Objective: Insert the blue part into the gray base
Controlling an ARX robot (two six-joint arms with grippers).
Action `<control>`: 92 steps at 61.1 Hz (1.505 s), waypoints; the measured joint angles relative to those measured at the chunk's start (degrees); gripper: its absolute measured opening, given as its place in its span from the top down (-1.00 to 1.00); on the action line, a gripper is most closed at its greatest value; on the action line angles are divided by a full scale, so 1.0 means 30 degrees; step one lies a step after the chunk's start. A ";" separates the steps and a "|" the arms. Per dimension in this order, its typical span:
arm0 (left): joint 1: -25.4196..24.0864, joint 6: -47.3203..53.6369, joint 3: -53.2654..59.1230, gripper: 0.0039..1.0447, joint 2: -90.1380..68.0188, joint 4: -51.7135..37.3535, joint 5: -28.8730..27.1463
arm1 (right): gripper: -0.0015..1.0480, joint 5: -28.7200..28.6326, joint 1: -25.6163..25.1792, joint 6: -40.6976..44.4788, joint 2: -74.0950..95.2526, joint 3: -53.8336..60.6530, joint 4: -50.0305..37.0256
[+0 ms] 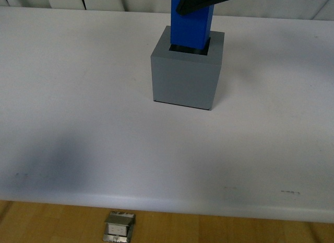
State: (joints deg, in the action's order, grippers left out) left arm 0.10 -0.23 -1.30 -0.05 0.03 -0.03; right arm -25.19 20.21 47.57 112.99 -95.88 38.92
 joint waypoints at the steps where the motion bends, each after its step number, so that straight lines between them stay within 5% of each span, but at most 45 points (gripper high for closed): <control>1: 0.0000 0.0000 0.0000 -0.88 0.0000 0.0000 0.0000 | 0.08 0.0000 0.0007 0.0007 0.0000 0.0000 0.0007; 92: 0.0000 0.0000 0.0000 -0.88 0.0000 0.0000 0.0000 | 0.08 -0.0073 0.0175 0.0648 0.0058 -0.0131 0.0648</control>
State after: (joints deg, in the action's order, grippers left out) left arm 0.10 -0.23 -1.30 -0.05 0.03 -0.03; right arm -25.41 20.73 49.52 113.16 -96.27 40.86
